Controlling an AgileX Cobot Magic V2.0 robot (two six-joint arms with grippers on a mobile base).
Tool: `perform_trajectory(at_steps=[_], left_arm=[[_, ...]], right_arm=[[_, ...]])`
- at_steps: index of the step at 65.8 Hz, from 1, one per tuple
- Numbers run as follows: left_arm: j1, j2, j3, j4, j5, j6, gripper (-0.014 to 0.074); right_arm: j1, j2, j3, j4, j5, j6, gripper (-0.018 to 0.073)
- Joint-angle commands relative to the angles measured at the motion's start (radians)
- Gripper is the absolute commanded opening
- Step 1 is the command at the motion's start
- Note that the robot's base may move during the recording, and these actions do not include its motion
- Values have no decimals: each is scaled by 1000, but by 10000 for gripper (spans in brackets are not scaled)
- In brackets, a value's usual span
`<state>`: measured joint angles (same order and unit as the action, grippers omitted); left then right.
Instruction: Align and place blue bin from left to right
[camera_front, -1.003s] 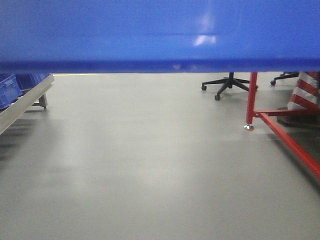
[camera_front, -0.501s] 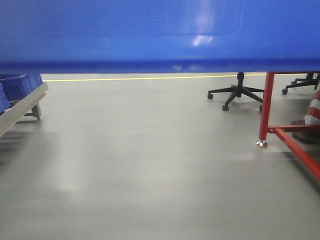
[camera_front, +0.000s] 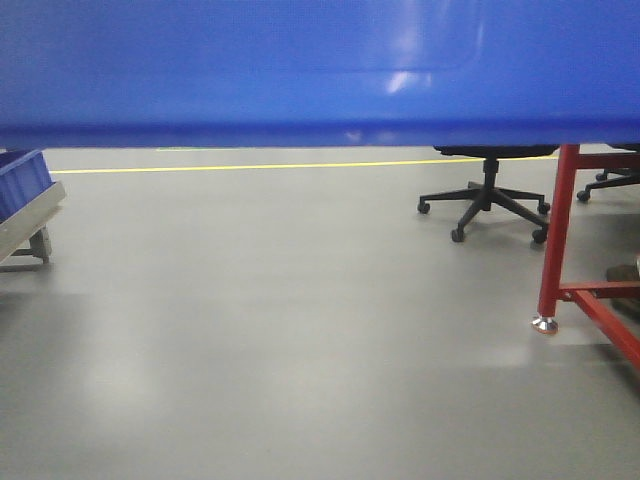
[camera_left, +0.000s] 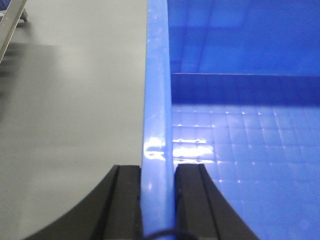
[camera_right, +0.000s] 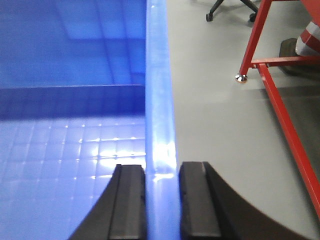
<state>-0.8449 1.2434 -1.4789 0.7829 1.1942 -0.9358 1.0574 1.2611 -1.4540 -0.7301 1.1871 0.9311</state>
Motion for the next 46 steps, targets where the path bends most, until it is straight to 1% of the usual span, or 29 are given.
perform_trajectory(at_steps=[1,46], left_arm=[[-10,-2,-11,-11,-166,-6,-111],[-10,-2,-11,-11,-166,-6,-111]], right_arm=[[9,-2,-10,-23,-231,5,-79],[9,-2,-10,-23,-234,5,-79]])
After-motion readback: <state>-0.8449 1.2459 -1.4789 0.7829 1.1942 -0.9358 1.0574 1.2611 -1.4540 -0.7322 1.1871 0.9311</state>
